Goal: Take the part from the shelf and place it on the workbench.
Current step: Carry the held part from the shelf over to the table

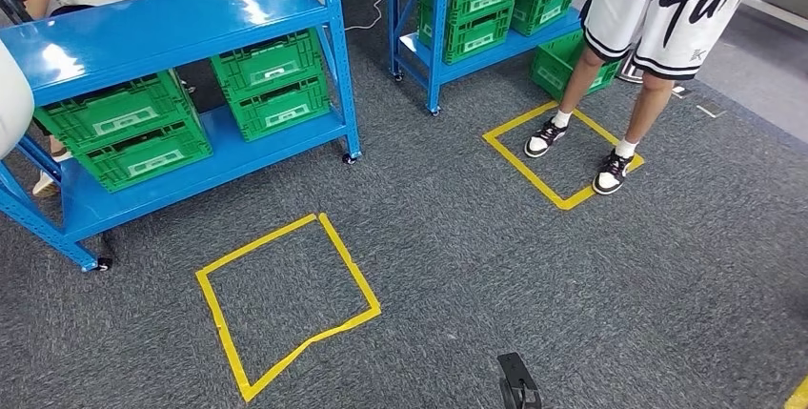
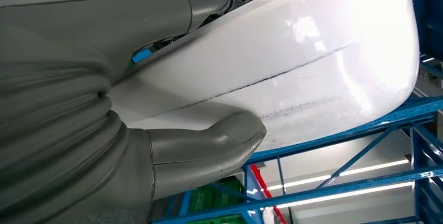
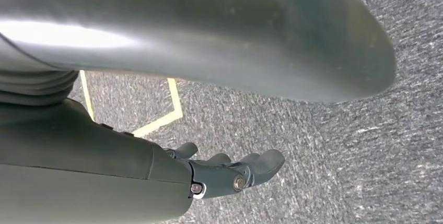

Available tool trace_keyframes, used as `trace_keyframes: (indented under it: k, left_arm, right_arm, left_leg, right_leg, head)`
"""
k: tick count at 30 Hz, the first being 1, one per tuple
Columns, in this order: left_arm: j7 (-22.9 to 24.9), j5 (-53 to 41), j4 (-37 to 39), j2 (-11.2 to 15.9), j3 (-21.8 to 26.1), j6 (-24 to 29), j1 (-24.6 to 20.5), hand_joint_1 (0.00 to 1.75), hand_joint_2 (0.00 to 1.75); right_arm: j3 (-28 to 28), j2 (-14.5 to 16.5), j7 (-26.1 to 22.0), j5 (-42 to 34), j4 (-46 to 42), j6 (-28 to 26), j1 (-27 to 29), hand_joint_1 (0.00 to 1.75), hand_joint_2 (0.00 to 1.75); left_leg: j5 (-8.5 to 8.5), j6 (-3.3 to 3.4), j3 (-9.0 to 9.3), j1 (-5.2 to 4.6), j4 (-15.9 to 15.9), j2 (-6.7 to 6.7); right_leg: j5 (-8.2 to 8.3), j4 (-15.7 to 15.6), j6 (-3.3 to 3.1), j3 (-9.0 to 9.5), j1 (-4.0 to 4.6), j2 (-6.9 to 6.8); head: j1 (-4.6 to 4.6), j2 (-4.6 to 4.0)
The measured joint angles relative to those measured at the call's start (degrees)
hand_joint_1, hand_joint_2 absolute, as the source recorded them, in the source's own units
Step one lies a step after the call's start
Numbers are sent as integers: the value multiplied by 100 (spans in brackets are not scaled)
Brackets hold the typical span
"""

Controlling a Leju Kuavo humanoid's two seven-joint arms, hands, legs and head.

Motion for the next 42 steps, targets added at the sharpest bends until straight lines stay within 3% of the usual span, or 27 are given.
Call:
trace_keyframes:
  k: [2,3,5,7,9,11,12,14,16,18,19,20,22,23,24,26,27,29,31,32,33,34,35,37,39,40,42]
  left_arm:
    - [1,-5,-1,0,0,0,36,175,175]
    - [1,-8,-2,1,0,0,56,175,175]
    - [1,-15,-10,-2,0,0,81,175,175]
    - [0,-21,-27,-2,1,0,81,175,175]
    - [-2,-25,-40,3,3,0,80,175,175]
    - [-2,-33,-46,19,7,0,86,175,175]
    - [-3,-37,-48,35,11,0,86,175,175]
    - [-6,-40,-49,61,18,0,76,175,175]
    - [-10,-48,-44,61,20,-5,87,175,175]
    - [-11,-61,-31,58,20,-13,126,175,175]
    - [-11,-67,-26,59,20,-16,137,175,175]
    - [-14,-72,-23,59,20,-17,139,175,175]
    - [-21,-83,-25,58,20,-20,115,175,175]
    - [-28,-90,-26,55,20,-22,98,175,175]
    - [-32,-97,-26,53,20,-25,86,175,175]
    - [-38,-105,-23,58,22,-28,79,175,175]
    - [-40,-107,-24,61,24,-28,76,175,175]
    - [-45,-108,-26,51,26,-28,61,175,175]
    - [-46,-108,-22,26,25,-30,61,175,175]
    - [-46,-108,-21,15,25,-31,74,175,175]
    - [-46,-108,-19,9,24,-33,90,175,175]
    - [-46,-108,-19,5,24,-35,104,175,175]
    - [-48,-108,-19,3,24,-38,112,175,175]
    - [-51,-108,-23,0,24,-42,114,175,175]
    - [-51,-107,-30,-3,24,-44,108,175,175]
    - [-51,-107,-38,-4,24,-44,108,175,175]
    - [-49,-104,-65,18,27,-49,115,175,175]
  right_arm:
    - [0,-2,-4,9,0,1,8,0,0]
    - [0,-3,-5,19,0,3,12,0,0]
    - [0,-3,-10,41,0,10,12,0,0]
    - [0,-3,-13,54,1,17,7,0,0]
    - [0,-3,-12,62,2,21,13,0,0]
    - [0,-2,-12,67,2,27,12,0,0]
    - [0,-2,-13,70,2,30,5,0,0]
    - [0,-2,-13,80,2,34,-1,0,0]
    - [0,-4,-9,91,2,34,11,0,0]
    - [0,-5,0,99,2,35,17,0,0]
    - [0,-5,3,102,2,36,16,0,0]
    - [0,-5,5,103,2,36,13,0,0]
    - [0,-5,4,108,2,36,7,0,0]
    - [0,-5,3,110,2,36,5,0,0]
    - [0,-5,3,114,2,36,4,0,0]
    - [0,-5,4,117,2,36,1,0,0]
    - [0,-6,4,119,1,37,-3,0,0]
    - [0,-5,-1,120,0,43,-11,0,0]
    - [0,-6,-4,120,1,50,3,0,0]
    - [0,-9,-5,120,1,52,15,0,0]
    - [0,-11,-7,119,1,53,25,0,0]
    - [0,-14,-12,118,2,54,29,0,0]
    - [0,-14,-21,115,2,54,28,0,0]
    - [0,-15,-45,108,2,54,21,0,0]
    - [0,-18,-65,103,2,60,25,0,0]
    - [0,-19,-69,101,2,64,29,0,0]
    - [0,-20,-73,98,2,75,24,0,0]
  left_leg:
    - [22,-8,-57,7,25,-65]
    - [32,-21,-85,15,47,-110]
    - [42,-58,-141,41,111,-205]
    - [44,-126,-209,43,182,-294]
    - [76,-219,-263,38,195,-381]
    - [124,-303,-292,56,160,-445]
    - [99,-333,-322,58,193,-393]
    - [-129,-369,-495,54,549,-184]
    - [-509,-403,-823,52,1314,-34]
    - [-661,-415,-1014,52,1809,-3]
    - [-576,-406,-940,52,1724,11]
    - [-409,-387,-749,48,1409,54]
    - [-138,-320,-282,4,576,286]
    - [-77,-278,-139,-23,297,372]
    - [-72,-240,-84,-49,166,412]
    - [-48,-166,-108,-59,146,289]
    - [-28,-131,-115,-48,132,227]
    - [17,-58,-124,-16,99,118]
    - [41,-17,-151,-4,97,3]
    - [47,-8,-163,-5,102,-66]
    - [50,-6,-173,-7,111,-140]
    - [53,-9,-180,-7,124,-217]
    - [53,-16,-183,-5,140,-290]
    - [51,-55,-203,-7,177,-422]
    - [65,-125,-249,-7,197,-546]
    - [85,-170,-272,-1,189,-609]
    - [120,-252,-304,24,163,-681]
  right_leg:
    - [-193,579,41,-274,-27,0]
    - [-141,602,55,-279,-40,4]
    - [202,39,74,18,-78,66]
    - [421,-623,72,351,-110,240]
    - [433,-824,22,431,-102,295]
    - [481,-846,-76,420,-93,180]
    - [506,-866,-126,419,-97,132]
    - [546,-900,-198,412,-108,36]
    - [556,-901,-223,392,-93,-69]
    - [559,-896,-232,375,-80,-193]
    - [559,-892,-233,373,-75,-253]
    - [557,-889,-230,377,-71,-312]
    - [547,-882,-204,390,-47,-425]
    - [543,-880,-180,392,-32,-474]
    - [542,-882,-152,393,-17,-525]
    - [543,-895,-91,402,-3,-634]
    - [518,-876,-56,403,-12,-603]
    - [310,-576,7,278,-32,-348]
    - [-50,138,43,-58,-43,-75]
    - [-173,487,50,-230,-43,-30]
    - [-197,687,50,-336,-43,-8]
    - [-107,672,44,-340,-44,5]
    - [76,426,33,-232,-48,30]
    - [431,-345,8,126,-69,257]
    - [542,-778,-19,314,-81,447]
    - [526,-806,-40,321,-69,447]
    - [566,-846,-120,329,-63,303]
  head:
    - [-1,0]
    - [-1,1]
    - [0,0]
    - [-2,0]
    - [-7,1]
    - [-7,0]
    - [-15,0]
    - [-44,-1]
    - [-62,-1]
    - [-63,-1]
    - [-62,0]
    - [-62,0]
    - [-66,0]
    - [-64,-1]
    - [-62,-1]
    - [-57,0]
    - [-56,0]
    - [-45,1]
    - [-34,0]
    - [-30,0]
    - [-29,0]
    - [-29,0]
    - [-29,-1]
    - [-31,-1]
    - [-34,-1]
    - [-34,-1]
    - [-32,0]
